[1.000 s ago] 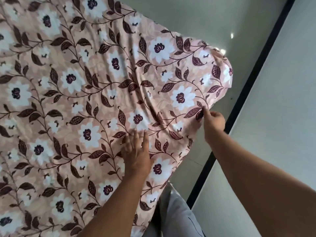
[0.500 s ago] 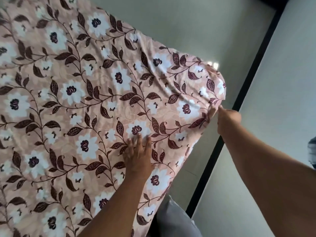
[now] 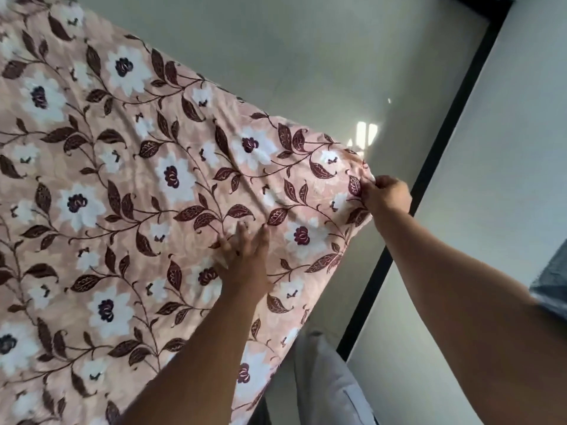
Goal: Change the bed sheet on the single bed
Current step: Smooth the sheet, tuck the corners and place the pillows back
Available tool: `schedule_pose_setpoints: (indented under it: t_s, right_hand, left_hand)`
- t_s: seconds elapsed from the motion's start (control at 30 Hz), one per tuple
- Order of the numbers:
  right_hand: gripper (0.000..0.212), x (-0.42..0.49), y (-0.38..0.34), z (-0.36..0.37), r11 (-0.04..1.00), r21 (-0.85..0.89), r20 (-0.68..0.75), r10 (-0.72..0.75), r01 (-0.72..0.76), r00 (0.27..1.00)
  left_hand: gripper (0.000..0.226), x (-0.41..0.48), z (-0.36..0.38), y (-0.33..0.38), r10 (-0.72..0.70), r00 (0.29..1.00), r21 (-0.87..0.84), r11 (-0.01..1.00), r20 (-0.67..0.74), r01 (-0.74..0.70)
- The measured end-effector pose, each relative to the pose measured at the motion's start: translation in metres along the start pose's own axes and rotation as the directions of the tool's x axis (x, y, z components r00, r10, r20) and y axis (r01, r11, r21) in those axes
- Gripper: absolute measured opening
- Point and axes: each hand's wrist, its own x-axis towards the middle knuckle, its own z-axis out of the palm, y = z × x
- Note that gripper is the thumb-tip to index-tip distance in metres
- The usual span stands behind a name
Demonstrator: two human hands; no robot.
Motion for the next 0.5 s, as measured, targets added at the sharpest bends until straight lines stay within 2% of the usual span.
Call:
schedule_pose_setpoints:
  t_s: [0.13,0.3,0.43,0.5]
  right_hand:
    - [0.03,0.03,0.0,0.001,0.998,-0.01,0.038,0.056,-0.056,0.998]
    - [0.019,0.053,-0.01,-0.001,0.972,0.08,0.046,0.216,-0.219,0.975]
    - [0.018,0.06,-0.023,-0.009,0.937,0.145,-0.015,0.322,-0.317,0.947]
    - [0.019,0.068,-0.021,-0.012,0.932,0.138,-0.145,0.353,-0.334,0.924]
  left_hand:
    - [0.131,0.016,0.001,0.001,-0.021,0.998,0.012,1.0,0.061,0.02]
    - [0.134,0.019,-0.006,-0.008,0.004,0.993,-0.011,1.0,0.116,-0.003]
    - [0.133,0.018,-0.008,-0.007,-0.012,0.992,0.02,1.0,0.125,0.009]
    - [0.135,0.015,-0.004,-0.003,-0.038,0.994,0.057,0.998,0.106,0.033]
